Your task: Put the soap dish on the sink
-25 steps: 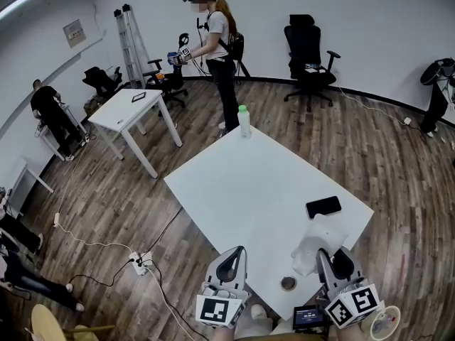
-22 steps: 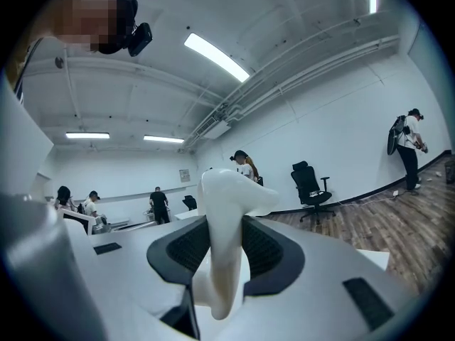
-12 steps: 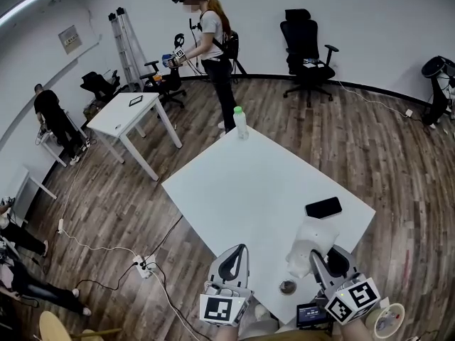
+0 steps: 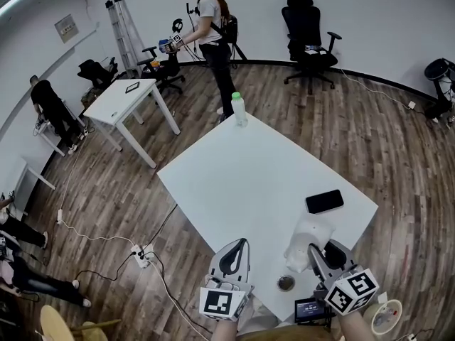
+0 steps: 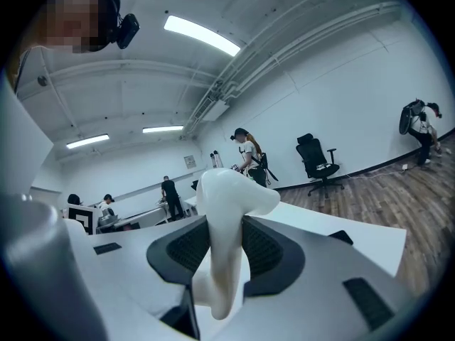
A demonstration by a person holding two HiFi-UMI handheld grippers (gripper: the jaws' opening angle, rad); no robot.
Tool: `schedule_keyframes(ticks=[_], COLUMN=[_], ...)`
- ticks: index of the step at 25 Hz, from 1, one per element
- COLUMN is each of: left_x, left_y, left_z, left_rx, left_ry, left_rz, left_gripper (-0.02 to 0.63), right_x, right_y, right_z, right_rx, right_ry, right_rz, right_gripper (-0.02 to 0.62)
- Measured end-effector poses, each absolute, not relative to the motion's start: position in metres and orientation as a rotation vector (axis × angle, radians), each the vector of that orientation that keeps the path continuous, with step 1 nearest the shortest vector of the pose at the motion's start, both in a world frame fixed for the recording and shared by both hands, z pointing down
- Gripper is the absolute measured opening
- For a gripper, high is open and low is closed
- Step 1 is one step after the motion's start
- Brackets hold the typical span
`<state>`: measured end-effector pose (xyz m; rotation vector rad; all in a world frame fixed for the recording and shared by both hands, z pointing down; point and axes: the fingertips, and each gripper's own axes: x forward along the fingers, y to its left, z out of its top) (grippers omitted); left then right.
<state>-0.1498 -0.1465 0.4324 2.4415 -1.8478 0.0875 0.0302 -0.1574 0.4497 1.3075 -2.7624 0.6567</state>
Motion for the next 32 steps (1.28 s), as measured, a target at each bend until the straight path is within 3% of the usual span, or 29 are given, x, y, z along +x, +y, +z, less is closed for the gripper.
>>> schedule_keyframes(ticks=[17,32], left_x=[-0.137,-0.135], left_y=[-0.147,-0.145], left_z=[0.462,0.549], left_rx=[2.407,2.287], left_ry=[-1.736,-1.639], left_rz=[0.026,0.262], left_gripper=[0.006,0.006], right_x=[0.026,0.011], right_y=[-0.158,-0.157], right_z=[0.539,0.580], right_rx=[1.194,1.133], right_ry=[-2.587,-2.513], right_rz=[0.903,0.971], right_gripper=[0.144,0.144])
